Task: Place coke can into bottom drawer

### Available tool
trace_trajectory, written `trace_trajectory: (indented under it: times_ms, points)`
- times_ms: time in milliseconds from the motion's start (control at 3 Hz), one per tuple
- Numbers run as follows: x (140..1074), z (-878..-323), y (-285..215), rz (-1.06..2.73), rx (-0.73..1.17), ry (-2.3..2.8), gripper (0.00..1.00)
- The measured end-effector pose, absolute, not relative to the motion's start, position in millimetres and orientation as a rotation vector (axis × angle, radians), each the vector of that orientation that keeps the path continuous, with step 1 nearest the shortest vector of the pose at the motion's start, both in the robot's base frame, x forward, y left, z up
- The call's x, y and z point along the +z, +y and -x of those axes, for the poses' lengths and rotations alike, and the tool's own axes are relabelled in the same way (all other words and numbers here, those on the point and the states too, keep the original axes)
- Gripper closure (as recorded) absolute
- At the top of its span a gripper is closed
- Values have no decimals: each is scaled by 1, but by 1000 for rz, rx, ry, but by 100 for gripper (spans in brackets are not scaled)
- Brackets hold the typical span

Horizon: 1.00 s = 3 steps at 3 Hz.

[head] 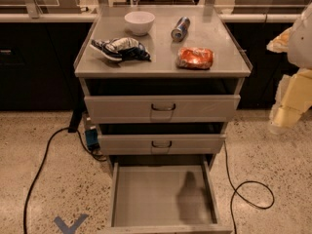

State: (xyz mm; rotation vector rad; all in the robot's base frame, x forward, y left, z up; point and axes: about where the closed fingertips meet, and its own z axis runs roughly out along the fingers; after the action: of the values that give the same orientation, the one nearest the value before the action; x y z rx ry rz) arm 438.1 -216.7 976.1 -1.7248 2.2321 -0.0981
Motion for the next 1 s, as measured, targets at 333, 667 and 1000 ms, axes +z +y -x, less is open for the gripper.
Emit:
trace_trajectory:
  times_ms: [333, 667, 1000]
  points:
    - [976, -438, -217, 1725, -98, 2232, 0]
    - [958, -451, -207, 1759, -61, 2201, 0]
    - [911, -486, -190, 1803, 32, 2159, 0]
